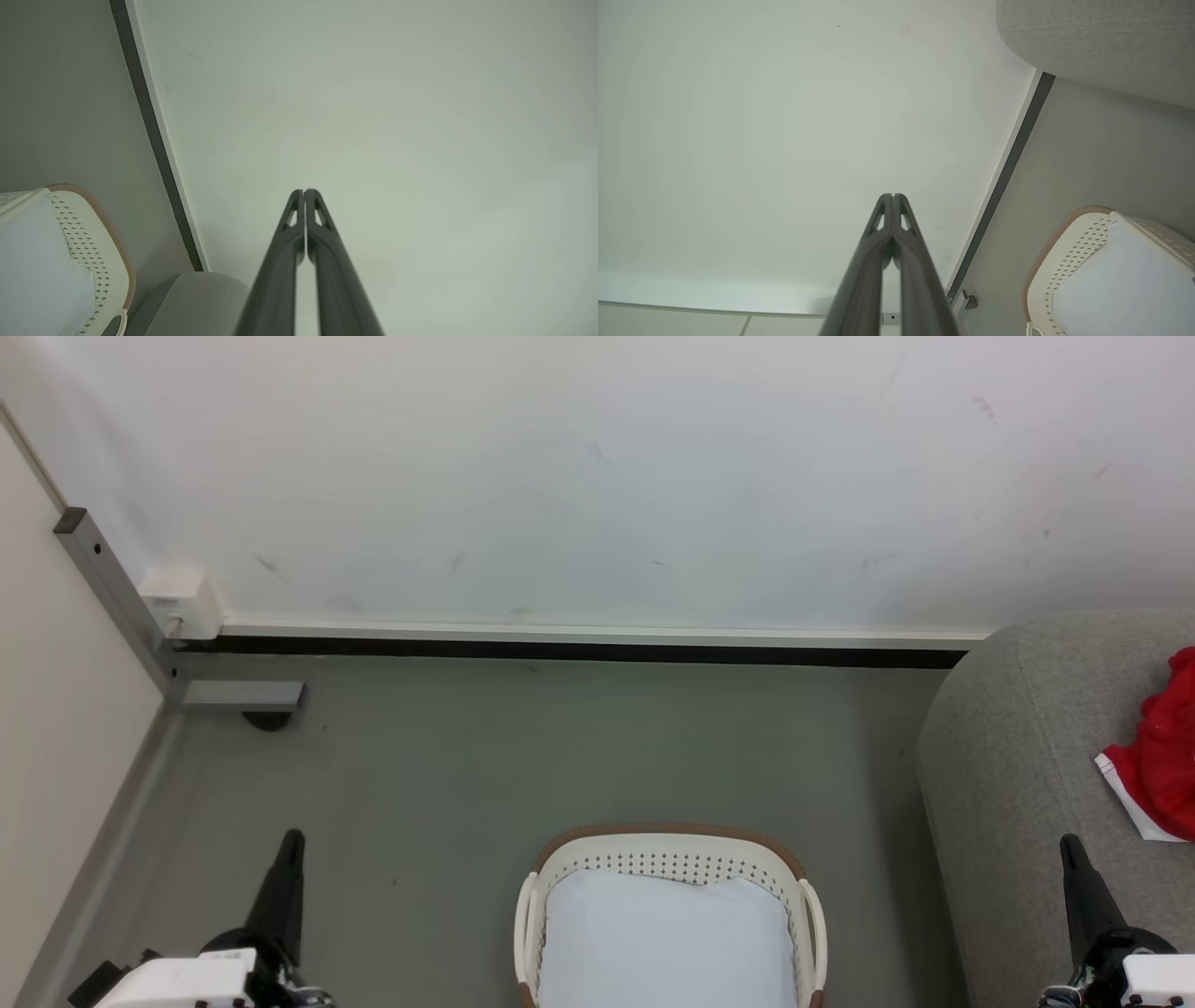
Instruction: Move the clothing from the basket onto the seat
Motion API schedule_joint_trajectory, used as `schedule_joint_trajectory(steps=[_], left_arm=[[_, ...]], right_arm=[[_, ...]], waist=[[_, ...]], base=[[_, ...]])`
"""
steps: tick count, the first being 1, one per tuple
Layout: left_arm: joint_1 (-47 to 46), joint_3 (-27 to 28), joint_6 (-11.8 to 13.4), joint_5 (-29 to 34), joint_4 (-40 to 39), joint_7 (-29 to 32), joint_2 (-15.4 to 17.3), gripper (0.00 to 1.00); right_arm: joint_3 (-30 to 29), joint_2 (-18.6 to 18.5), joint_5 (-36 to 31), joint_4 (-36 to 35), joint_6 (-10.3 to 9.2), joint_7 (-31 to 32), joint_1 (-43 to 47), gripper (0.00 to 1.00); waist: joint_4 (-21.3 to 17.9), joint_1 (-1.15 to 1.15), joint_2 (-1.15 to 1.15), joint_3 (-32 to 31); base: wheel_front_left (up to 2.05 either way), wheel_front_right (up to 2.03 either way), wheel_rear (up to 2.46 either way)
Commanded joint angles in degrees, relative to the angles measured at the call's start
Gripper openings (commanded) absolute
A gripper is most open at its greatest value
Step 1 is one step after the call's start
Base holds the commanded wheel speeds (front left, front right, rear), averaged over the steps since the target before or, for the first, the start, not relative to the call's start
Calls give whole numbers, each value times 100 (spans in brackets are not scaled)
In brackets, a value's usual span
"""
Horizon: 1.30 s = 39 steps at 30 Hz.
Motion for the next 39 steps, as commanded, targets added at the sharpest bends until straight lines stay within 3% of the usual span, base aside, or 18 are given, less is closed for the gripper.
schedule_joint_trajectory(steps=[1, 39], left_arm=[[65, 33, 6, -127, -36, 43, 10, 0], [67, 40, 6, -205, -41, 62, 9, 0]], right_arm=[[-38, 8, 158, -44, -12, 49, -75, 0], [-42, 7, 193, -42, -12, 65, -77, 0]], waist=[[2, 0, 0, 3], [5, 0, 0, 7]], base=[[0, 0, 0], [0, 0, 0]])
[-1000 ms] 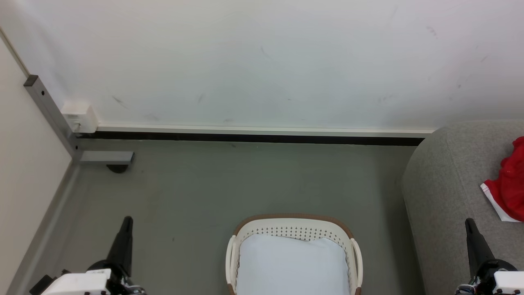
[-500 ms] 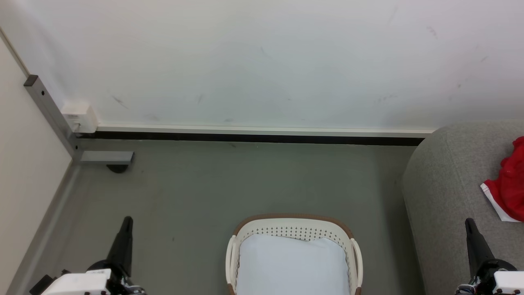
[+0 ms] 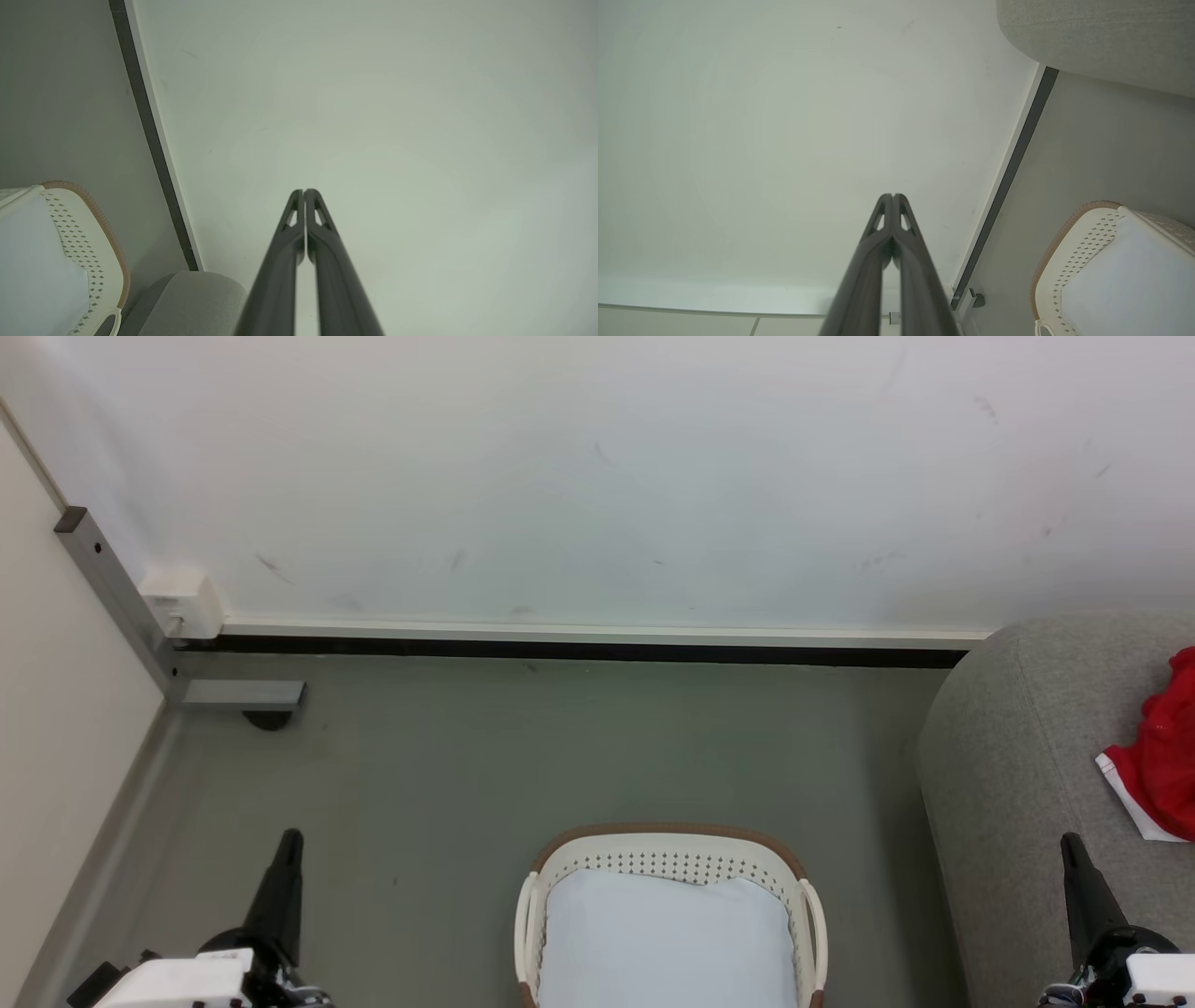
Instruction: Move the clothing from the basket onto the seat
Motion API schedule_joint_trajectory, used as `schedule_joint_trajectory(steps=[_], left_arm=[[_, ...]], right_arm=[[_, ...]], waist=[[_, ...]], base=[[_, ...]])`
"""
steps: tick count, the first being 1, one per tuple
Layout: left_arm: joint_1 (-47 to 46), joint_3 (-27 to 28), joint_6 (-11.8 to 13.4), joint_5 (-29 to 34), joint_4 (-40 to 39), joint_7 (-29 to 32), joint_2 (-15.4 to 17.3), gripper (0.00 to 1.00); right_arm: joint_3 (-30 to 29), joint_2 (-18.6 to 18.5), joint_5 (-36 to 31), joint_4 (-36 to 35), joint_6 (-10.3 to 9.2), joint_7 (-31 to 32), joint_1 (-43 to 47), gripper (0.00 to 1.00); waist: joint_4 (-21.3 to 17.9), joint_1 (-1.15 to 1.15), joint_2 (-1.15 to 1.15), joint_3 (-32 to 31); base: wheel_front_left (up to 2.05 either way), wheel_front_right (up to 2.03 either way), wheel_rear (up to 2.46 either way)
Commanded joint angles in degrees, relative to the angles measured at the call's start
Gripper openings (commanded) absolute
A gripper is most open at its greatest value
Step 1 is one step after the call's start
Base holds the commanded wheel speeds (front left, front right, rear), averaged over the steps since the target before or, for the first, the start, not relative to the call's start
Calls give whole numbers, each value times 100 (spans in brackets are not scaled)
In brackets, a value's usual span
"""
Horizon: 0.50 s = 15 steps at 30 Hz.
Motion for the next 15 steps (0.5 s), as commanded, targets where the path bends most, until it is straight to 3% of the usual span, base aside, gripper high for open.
schedule_joint_trajectory(steps=[1, 15], left_arm=[[62, 13, 6, -77, -22, 23, 11, 0], [62, 12, 6, -78, -22, 22, 11, 0]], right_arm=[[-22, -2, 4, -24, -12, 16, -71, 0], [-20, -2, 5, -23, -12, 15, -71, 0]], waist=[[0, 0, 0, 0], [0, 0, 0, 0]], base=[[0, 0, 0], [0, 0, 0]])
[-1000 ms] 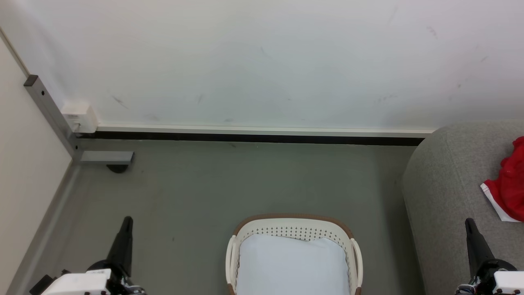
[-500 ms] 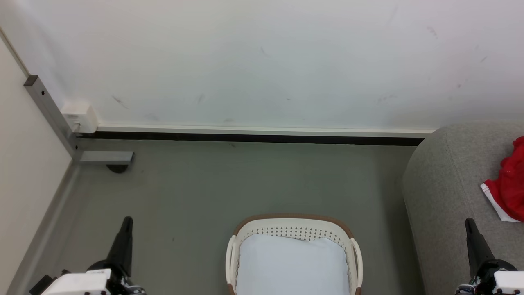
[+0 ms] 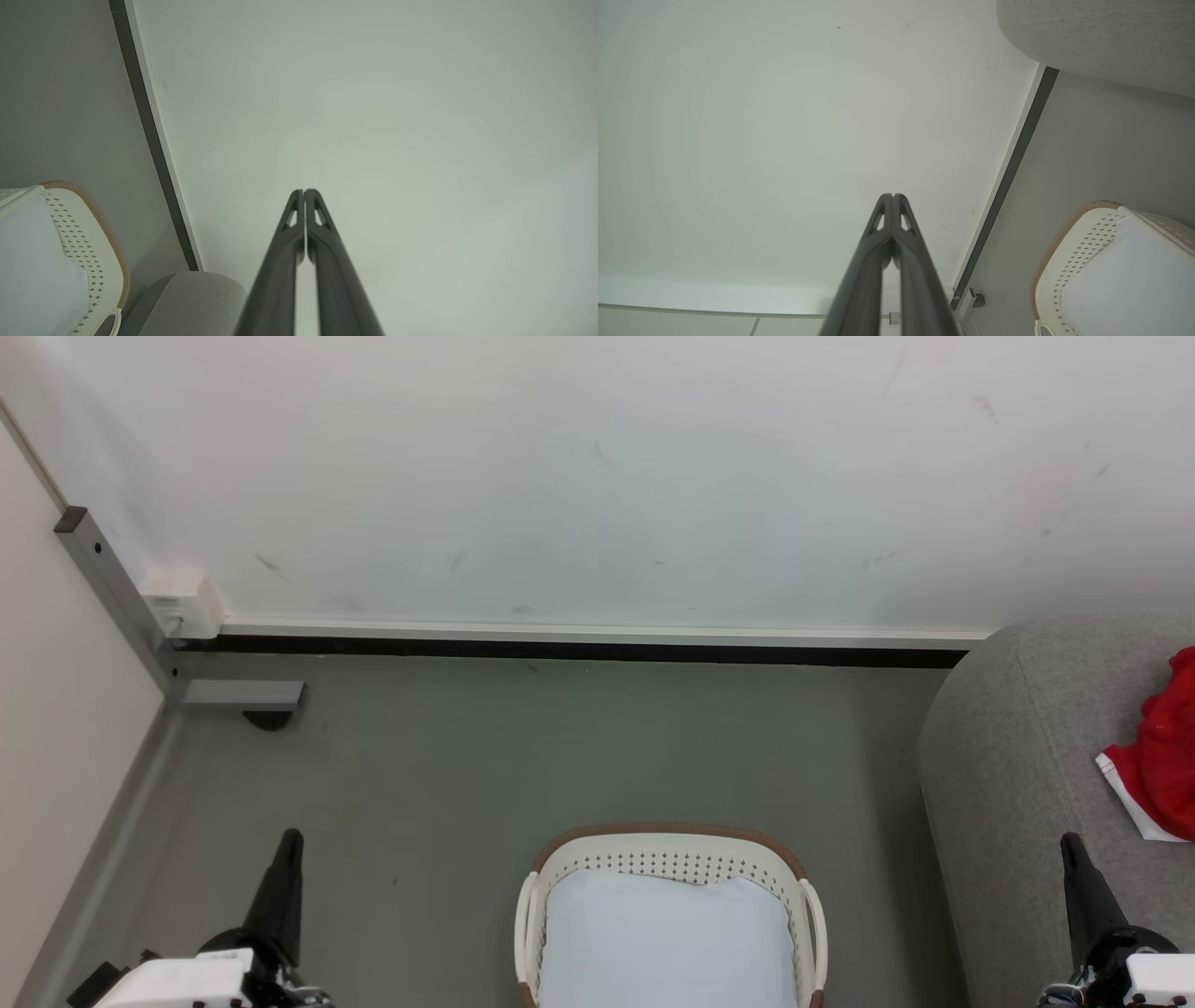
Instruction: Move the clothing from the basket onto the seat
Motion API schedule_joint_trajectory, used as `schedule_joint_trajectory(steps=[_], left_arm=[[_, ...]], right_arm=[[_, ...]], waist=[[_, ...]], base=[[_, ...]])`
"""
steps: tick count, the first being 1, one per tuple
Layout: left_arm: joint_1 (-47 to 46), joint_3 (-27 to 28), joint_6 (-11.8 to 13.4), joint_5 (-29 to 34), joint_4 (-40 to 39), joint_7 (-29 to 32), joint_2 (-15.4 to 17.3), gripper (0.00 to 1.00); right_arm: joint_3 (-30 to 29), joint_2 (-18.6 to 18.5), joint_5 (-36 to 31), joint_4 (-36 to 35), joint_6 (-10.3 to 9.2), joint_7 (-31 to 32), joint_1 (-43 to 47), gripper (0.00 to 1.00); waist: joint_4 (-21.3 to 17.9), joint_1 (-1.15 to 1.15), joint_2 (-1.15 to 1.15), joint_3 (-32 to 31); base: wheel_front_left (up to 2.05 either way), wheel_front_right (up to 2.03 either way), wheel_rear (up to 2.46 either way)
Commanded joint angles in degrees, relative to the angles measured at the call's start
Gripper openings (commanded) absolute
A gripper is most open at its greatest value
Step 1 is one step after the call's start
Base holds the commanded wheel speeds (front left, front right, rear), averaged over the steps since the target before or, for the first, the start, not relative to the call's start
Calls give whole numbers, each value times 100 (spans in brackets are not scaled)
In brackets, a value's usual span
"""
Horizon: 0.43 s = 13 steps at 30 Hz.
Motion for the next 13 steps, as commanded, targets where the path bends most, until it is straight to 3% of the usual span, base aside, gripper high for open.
schedule_joint_trajectory(steps=[1, 13], left_arm=[[61, 12, 6, -78, -22, 22, 11, 0], [61, 12, 6, -78, -22, 22, 11, 0]], right_arm=[[-20, -2, 5, -22, -12, 15, -71, 0], [-19, -2, 5, -22, -12, 15, -71, 0]], waist=[[0, 0, 0, 0], [0, 0, 0, 0]], base=[[0, 0, 0], [0, 0, 0]])
